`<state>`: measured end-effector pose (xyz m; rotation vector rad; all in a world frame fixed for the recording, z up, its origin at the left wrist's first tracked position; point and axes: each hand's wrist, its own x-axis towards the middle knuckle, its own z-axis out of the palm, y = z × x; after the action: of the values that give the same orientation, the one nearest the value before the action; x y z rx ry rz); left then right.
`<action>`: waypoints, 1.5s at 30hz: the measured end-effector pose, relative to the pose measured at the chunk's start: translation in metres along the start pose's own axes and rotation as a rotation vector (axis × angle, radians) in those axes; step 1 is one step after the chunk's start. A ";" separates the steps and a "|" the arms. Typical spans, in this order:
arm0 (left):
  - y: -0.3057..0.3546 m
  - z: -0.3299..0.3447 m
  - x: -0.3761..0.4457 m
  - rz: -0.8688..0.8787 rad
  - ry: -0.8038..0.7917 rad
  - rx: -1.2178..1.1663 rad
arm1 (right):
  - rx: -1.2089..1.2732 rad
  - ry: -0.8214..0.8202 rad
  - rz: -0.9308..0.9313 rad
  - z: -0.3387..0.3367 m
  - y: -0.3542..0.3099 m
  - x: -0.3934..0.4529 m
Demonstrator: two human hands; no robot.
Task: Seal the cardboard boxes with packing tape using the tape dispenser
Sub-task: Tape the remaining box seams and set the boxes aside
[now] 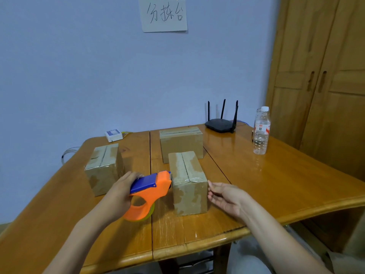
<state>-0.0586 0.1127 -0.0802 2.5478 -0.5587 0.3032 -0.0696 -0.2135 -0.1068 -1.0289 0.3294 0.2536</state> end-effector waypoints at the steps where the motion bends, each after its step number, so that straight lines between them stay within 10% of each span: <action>1: -0.001 0.001 0.000 -0.001 0.000 -0.001 | -0.004 0.009 -0.012 0.000 0.001 0.000; 28: -0.005 0.004 0.000 -0.053 0.019 0.011 | -0.048 0.189 -0.185 0.003 0.048 0.003; 36: -0.001 0.005 0.001 -0.042 0.016 -0.005 | -0.512 0.453 -0.780 0.024 0.012 -0.025; 45: 0.000 0.004 0.000 -0.037 0.006 -0.010 | -1.174 0.073 -1.019 0.052 -0.013 -0.024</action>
<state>-0.0579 0.1105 -0.0830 2.5435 -0.5091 0.2939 -0.0793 -0.1763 -0.0629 -2.2141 -0.3774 -0.6027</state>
